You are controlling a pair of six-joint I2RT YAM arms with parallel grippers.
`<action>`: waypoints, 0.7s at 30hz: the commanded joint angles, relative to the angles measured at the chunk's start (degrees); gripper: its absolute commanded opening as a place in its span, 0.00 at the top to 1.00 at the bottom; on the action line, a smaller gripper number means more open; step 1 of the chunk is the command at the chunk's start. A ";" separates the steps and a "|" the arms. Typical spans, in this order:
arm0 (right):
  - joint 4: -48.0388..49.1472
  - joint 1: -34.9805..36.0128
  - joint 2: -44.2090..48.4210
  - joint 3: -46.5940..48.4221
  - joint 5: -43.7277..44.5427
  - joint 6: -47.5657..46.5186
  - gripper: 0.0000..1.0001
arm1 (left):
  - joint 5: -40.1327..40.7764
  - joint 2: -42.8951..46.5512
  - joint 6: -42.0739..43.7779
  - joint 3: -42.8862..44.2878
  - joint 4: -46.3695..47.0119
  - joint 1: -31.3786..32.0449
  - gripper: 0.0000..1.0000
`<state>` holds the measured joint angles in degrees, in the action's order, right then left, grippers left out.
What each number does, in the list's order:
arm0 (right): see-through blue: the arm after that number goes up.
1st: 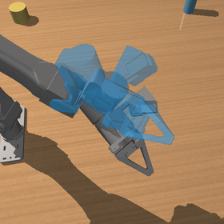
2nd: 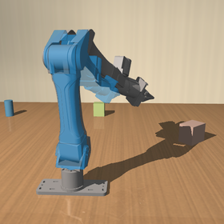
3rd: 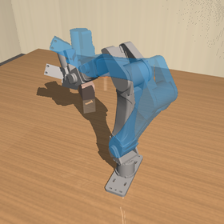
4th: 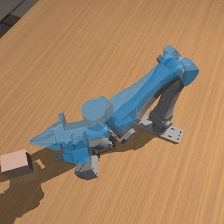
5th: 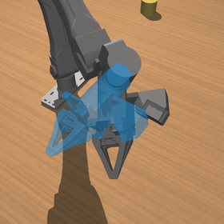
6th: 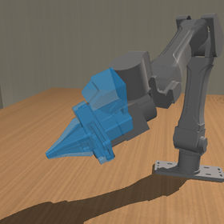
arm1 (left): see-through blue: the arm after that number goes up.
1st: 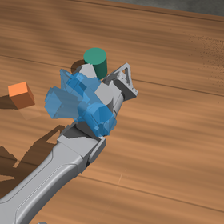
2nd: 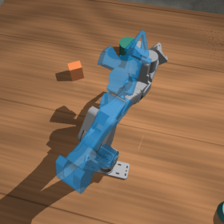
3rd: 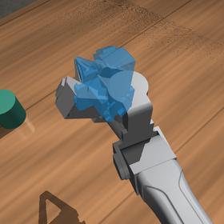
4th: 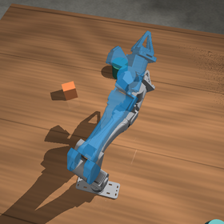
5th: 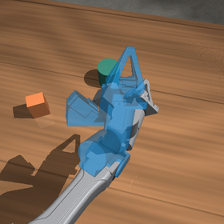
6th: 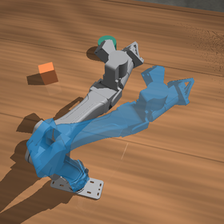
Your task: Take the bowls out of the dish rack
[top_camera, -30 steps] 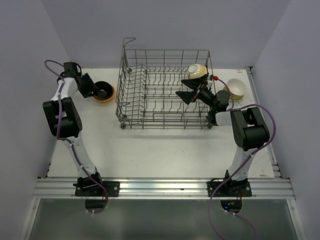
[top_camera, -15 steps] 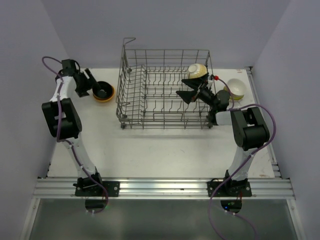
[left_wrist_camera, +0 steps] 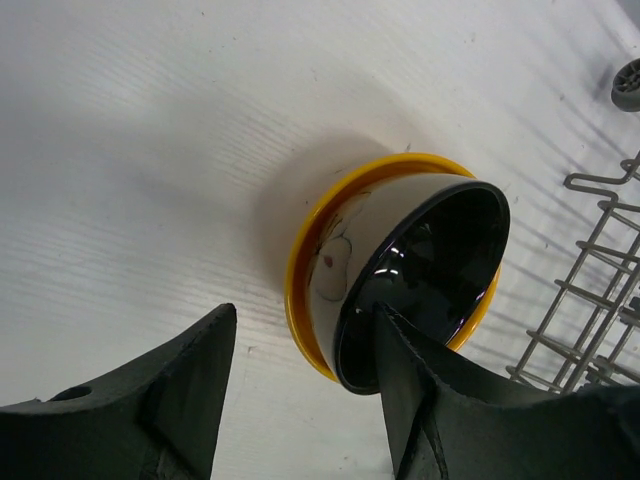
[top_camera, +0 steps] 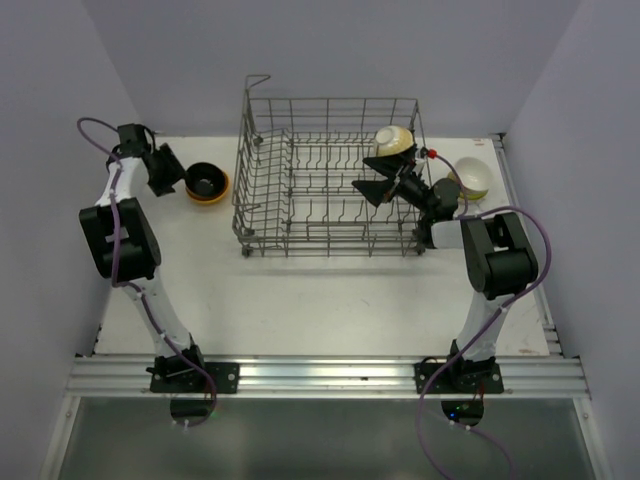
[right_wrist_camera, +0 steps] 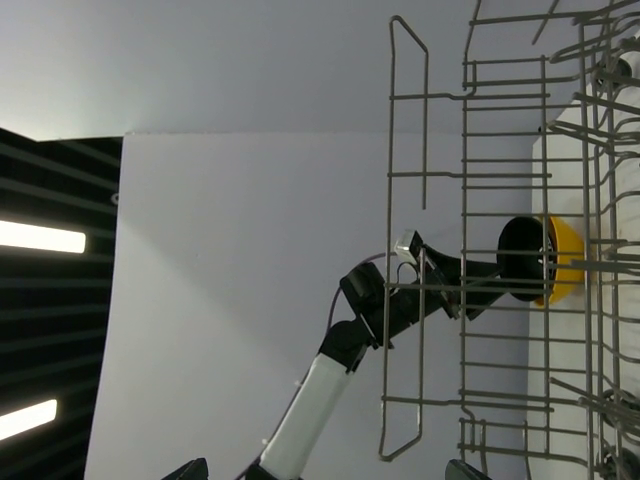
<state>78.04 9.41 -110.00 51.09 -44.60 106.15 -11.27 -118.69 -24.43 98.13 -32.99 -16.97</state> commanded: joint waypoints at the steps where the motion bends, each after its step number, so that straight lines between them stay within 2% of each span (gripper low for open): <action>1: 12.31 -2.38 -6.11 -2.40 -1.02 -0.06 0.01 | -0.95 1.01 0.34 -0.65 3.46 -0.25 0.40; 14: 12.31 -2.47 -6.20 -2.31 -1.02 0.02 0.01 | -2.79 -0.84 -0.27 -3.20 4.95 -1.31 0.49; 21: 12.31 -2.47 -6.64 -2.40 -1.10 -0.06 0.01 | -2.80 -1.71 -0.01 -3.20 5.04 -1.40 0.49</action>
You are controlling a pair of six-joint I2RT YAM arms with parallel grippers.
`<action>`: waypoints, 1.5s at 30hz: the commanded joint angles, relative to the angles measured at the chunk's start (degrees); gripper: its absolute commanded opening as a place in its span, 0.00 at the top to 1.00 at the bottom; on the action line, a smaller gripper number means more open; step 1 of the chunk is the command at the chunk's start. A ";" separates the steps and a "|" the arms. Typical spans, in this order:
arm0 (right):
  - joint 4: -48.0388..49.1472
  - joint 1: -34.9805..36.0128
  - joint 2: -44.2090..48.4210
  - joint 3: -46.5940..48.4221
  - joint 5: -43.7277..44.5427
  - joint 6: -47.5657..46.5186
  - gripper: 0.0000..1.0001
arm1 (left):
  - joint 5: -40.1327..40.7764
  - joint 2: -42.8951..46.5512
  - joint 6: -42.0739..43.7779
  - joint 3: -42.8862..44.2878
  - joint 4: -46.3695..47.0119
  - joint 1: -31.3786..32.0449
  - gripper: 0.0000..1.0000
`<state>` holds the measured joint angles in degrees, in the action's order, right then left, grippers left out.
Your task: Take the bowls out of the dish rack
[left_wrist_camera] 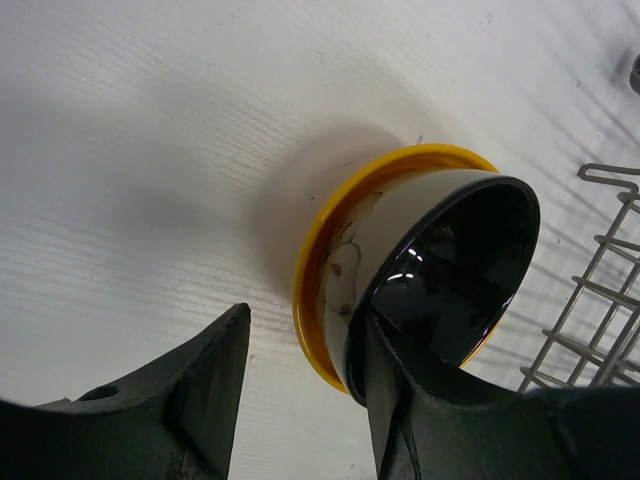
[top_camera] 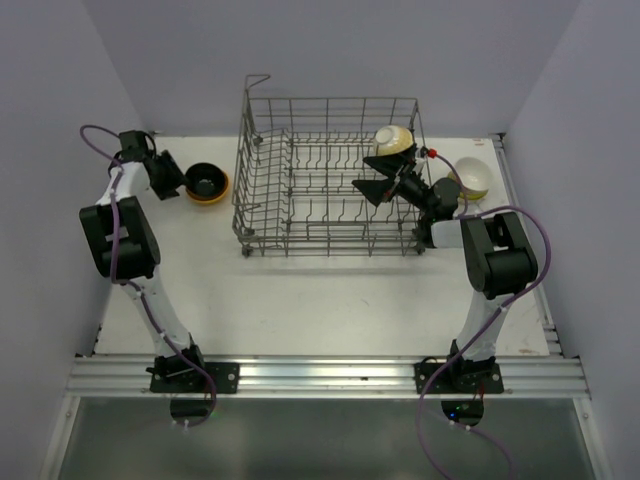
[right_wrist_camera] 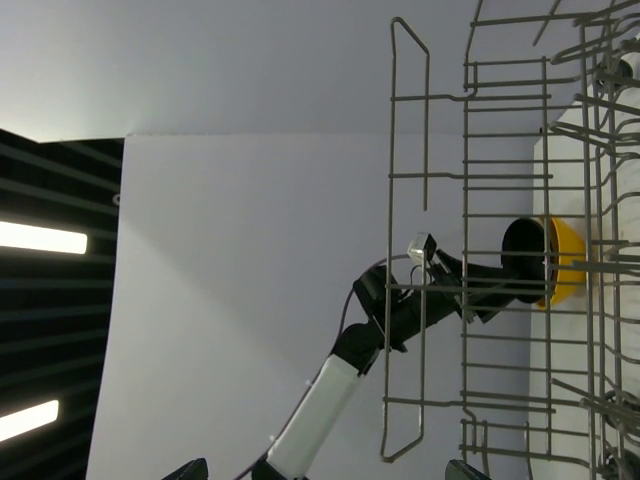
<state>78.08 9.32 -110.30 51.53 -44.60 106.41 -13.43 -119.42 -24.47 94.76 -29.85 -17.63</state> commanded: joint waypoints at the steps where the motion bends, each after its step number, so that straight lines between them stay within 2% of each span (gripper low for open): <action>1: 12.27 -2.38 -6.24 -2.84 -1.19 -0.33 0.01 | -0.89 -1.17 -0.05 0.16 1.90 -0.74 0.49; 23: 12.36 -2.56 -6.33 -3.19 -1.46 -0.33 0.01 | -4.58 -1.97 -1.37 0.16 2.25 -1.36 0.47; 29: 12.36 -2.64 -4.75 -2.75 -1.10 0.29 0.01 | -6.78 4.79 -3.65 1.30 4.18 -1.44 0.19; 31: 12.36 -2.56 -4.14 -2.31 -1.10 0.73 0.01 | -7.48 6.03 -3.83 3.14 4.01 -1.53 0.15; 32: 12.27 -2.55 -3.96 -2.05 -1.37 0.82 0.01 | -7.92 7.17 -4.18 3.58 4.01 -1.45 0.00; 36: 12.27 -2.64 -2.55 -1.26 -1.28 1.78 0.01 | -10.38 9.99 -5.15 4.82 4.09 -1.44 0.00; 41: 9.38 -2.55 0.34 -0.20 -1.89 0.91 0.01 | -12.15 19.19 -5.07 -0.44 8.30 -0.83 0.00; 44: 2.36 -2.47 4.29 1.20 -2.95 -3.91 0.01 | -9.08 25.95 -1.30 -4.91 9.54 2.40 0.00; 45: -1.14 -2.47 7.35 1.55 -3.04 -9.24 0.01 | -6.20 27.73 -0.24 -6.24 10.94 3.99 0.00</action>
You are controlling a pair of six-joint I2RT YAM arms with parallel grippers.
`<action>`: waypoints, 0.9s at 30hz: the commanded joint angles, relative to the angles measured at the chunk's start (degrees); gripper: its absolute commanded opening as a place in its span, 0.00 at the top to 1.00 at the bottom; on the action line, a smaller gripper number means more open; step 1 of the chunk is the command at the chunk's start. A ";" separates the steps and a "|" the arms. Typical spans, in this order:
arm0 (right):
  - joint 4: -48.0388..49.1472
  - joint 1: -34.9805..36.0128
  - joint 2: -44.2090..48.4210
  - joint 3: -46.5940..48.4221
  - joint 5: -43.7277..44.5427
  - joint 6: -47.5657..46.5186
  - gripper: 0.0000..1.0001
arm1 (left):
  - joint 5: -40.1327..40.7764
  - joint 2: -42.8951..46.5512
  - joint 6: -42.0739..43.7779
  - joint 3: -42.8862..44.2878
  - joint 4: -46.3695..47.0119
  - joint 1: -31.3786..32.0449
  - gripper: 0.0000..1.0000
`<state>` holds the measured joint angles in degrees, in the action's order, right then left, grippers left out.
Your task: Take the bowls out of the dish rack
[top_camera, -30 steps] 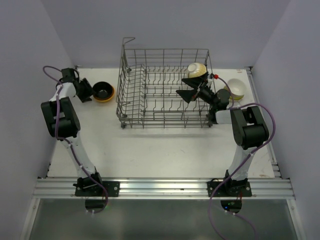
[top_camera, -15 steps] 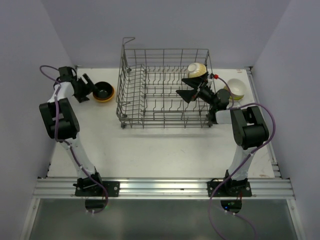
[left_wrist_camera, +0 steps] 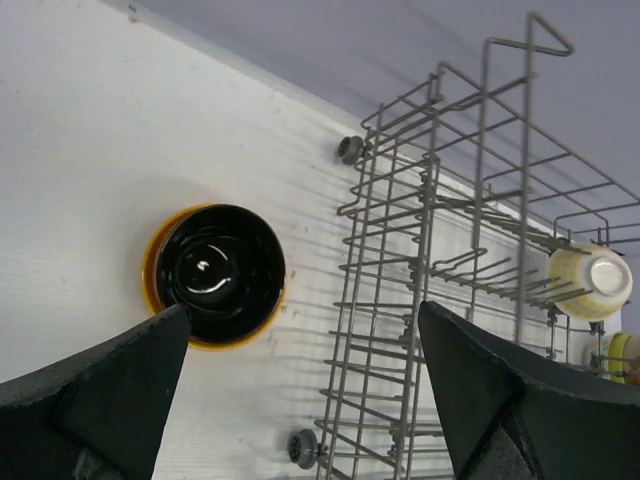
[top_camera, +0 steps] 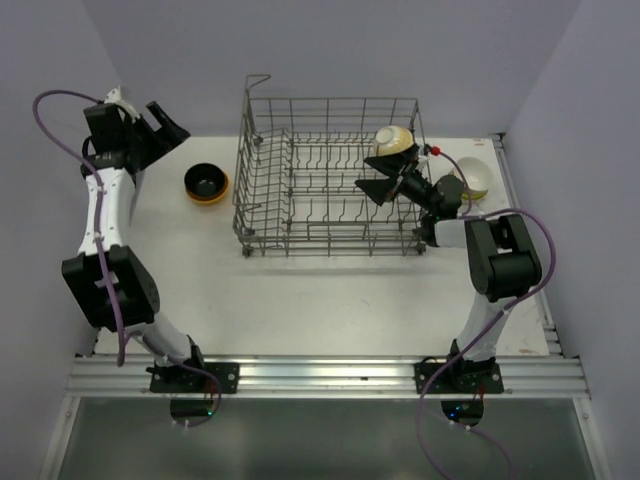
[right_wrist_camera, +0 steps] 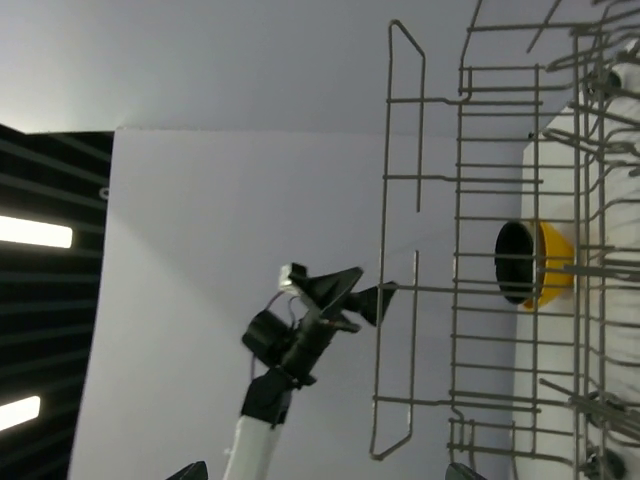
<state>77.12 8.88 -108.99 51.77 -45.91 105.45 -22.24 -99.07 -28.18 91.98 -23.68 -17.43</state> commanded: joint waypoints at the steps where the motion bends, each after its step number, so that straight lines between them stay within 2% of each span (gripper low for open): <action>1: -9.01 -1.94 7.64 2.54 -1.64 -11.72 0.01 | 4.12 9.05 4.18 -4.87 5.39 5.37 0.00; 2: -14.66 -1.94 9.48 3.33 -1.29 -15.67 0.01 | 5.09 12.20 4.97 -6.63 6.44 8.61 0.00; 3: -20.72 -1.94 11.24 4.47 -0.76 -24.41 0.01 | 5.45 13.71 4.89 -9.69 8.80 9.86 0.00; 4: -33.92 -1.94 14.56 7.35 1.07 -29.20 0.01 | 5.63 14.94 4.98 -11.02 9.35 10.57 0.00; 5: -40.49 -1.94 15.90 9.12 2.74 -33.86 0.01 | 6.32 17.04 4.89 -12.08 9.53 11.53 0.00; 6: -46.65 -1.94 17.04 11.05 4.32 -42.52 0.01 | 6.42 18.02 5.24 -13.75 9.88 12.06 0.00; 7: -57.07 -1.94 19.06 14.73 6.17 -46.09 0.01 | 7.03 20.03 5.77 -14.55 9.80 13.11 0.00; 10: -70.56 -1.94 20.57 20.89 13.98 -55.25 0.01 | 9.57 25.21 7.08 -20.60 12.77 16.62 0.00; 14: -80.89 -1.94 19.87 26.01 23.92 -61.41 0.01 | 15.46 28.57 10.60 -26.58 14.01 24.01 0.00; 19: -88.79 -1.85 14.87 33.02 32.72 -65.89 0.01 | 14.51 27.79 10.96 -31.07 16.12 25.78 0.00; 22: -92.23 -1.15 11.44 35.76 35.80 -67.56 0.01 | 14.85 26.39 11.40 -29.85 14.11 25.87 0.00; 27: -91.89 -0.27 9.06 35.86 39.67 -68.62 0.01 | 14.16 26.29 12.36 -30.99 15.50 25.87 0.01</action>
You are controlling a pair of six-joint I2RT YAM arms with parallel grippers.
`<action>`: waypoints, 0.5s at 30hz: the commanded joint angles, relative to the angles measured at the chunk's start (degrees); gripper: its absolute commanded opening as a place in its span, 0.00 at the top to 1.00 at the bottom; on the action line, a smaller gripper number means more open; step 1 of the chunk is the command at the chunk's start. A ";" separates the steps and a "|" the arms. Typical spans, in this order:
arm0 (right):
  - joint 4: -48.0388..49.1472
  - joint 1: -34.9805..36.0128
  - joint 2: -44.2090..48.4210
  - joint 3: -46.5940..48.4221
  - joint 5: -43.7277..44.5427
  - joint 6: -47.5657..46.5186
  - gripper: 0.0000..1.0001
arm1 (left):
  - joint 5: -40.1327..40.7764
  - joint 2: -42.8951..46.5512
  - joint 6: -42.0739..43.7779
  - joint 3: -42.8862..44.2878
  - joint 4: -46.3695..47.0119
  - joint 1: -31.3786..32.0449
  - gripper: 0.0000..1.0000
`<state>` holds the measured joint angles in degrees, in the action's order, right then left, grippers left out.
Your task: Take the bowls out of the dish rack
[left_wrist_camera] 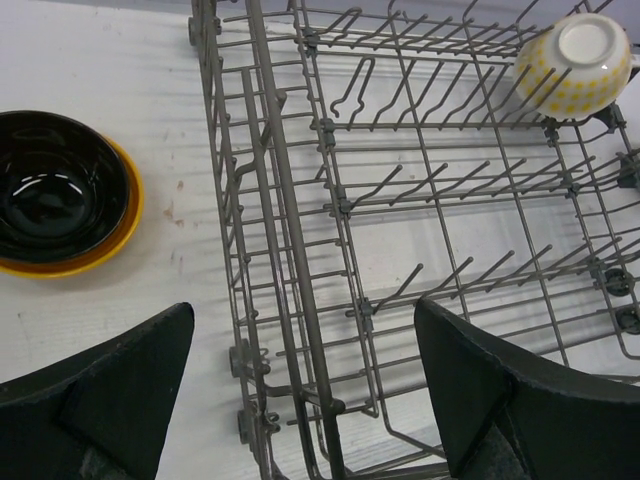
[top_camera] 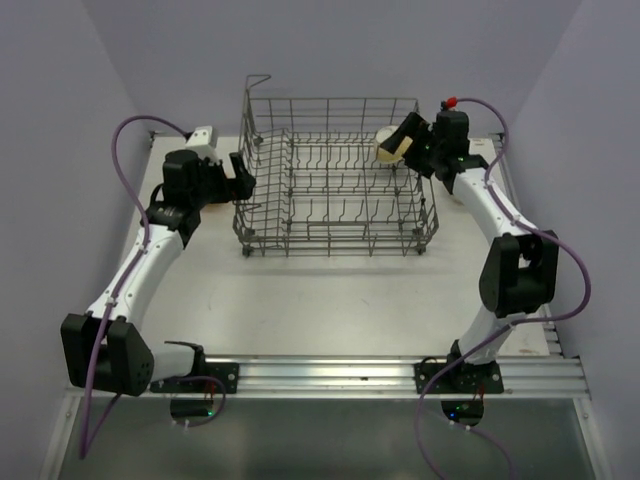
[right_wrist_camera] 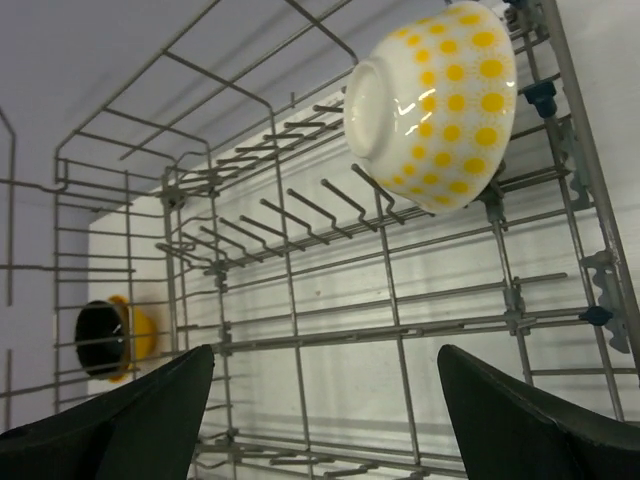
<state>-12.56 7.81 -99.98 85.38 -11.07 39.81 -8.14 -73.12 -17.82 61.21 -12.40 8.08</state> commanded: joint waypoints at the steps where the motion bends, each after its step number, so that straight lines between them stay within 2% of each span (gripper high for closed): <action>1: -2.12 0.89 -0.30 2.24 5.70 -2.99 0.01 | -0.29 0.17 2.35 -0.30 4.49 0.36 0.06; 3: -2.82 1.32 -1.17 2.77 6.76 -2.99 0.01 | -1.00 -0.18 2.44 -0.48 4.76 0.36 0.14; 4: -3.26 1.50 -1.26 2.94 9.03 -3.25 0.01 | -1.78 -0.35 2.53 -0.39 4.76 0.36 0.25; 6: -4.23 2.20 -1.62 3.21 10.89 -3.42 0.01 | -2.58 -0.62 2.62 -0.30 4.85 0.36 0.36; 7: -4.67 2.47 -1.97 3.30 13.24 -3.34 0.01 | -3.10 -0.70 2.53 -0.30 4.76 0.36 0.52; 9: -4.93 3.08 -2.41 3.38 15.10 -2.73 0.01 | -3.72 -1.06 2.53 -0.04 4.67 0.36 0.70; 10: -5.11 3.35 -3.19 3.56 15.90 -2.37 0.01 | -3.98 -1.23 2.53 -0.04 4.67 0.36 0.86; 12: -5.02 4.05 -4.07 4.00 18.36 -0.80 0.01 | -4.43 -1.76 2.79 0.22 4.23 0.36 1.00; 15: -2.49 5.28 -6.01 3.39 20.90 1.75 0.01 | -4.43 -2.02 3.32 0.66 3.62 0.36 1.00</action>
<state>-16.64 11.90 -104.09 87.09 4.32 39.11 -9.26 -74.04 -18.48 61.28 -10.28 7.94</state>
